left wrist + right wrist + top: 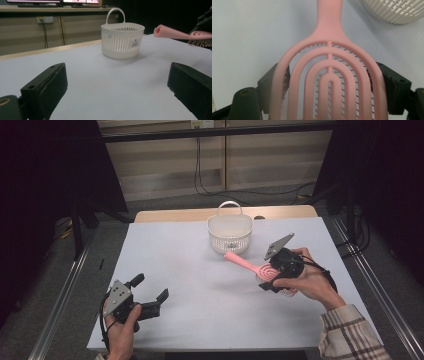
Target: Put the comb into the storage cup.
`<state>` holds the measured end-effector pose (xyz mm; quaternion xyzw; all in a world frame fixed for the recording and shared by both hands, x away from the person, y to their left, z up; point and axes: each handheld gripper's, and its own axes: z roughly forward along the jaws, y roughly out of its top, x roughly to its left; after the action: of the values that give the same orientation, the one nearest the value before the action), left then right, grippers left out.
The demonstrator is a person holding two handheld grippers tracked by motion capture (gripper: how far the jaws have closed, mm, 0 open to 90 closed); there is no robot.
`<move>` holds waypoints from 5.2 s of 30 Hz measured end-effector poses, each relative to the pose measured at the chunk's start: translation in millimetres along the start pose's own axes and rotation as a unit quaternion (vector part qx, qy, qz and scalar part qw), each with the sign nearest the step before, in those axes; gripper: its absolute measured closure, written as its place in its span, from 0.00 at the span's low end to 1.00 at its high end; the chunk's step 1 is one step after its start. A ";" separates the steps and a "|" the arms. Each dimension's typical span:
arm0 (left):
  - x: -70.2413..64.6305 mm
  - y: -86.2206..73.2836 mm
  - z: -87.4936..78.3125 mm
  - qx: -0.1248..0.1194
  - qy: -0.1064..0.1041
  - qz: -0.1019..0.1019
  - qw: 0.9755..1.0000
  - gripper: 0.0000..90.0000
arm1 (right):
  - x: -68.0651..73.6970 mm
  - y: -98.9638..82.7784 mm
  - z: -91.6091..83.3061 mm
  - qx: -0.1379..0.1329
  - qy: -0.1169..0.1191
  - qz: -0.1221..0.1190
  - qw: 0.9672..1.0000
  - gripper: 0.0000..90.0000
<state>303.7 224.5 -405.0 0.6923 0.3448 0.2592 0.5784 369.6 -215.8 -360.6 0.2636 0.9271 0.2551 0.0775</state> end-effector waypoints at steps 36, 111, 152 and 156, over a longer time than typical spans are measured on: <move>-38.5 21.6 58.9 0.070 -0.117 0.162 0.977 0.03 | 31.7 45.9 27.9 0.002 0.056 -0.091 0.994 0.23; -127.4 -4.8 109.0 0.117 0.056 0.614 0.778 0.47 | 55.7 92.0 54.4 0.048 0.070 -0.105 0.991 0.23; -129.5 -10.0 110.7 0.112 0.052 0.623 0.772 0.88 | 56.9 103.7 65.0 0.076 0.078 -0.102 0.989 0.23; -129.6 -10.6 110.9 0.116 0.053 0.620 0.774 0.88 | 56.6 103.7 65.9 0.077 0.078 -0.102 0.989 0.23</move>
<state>304.5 55.8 -432.0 0.8030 -0.1018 0.5561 0.1888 386.4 -81.7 -364.4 0.1519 0.9693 0.1932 0.0101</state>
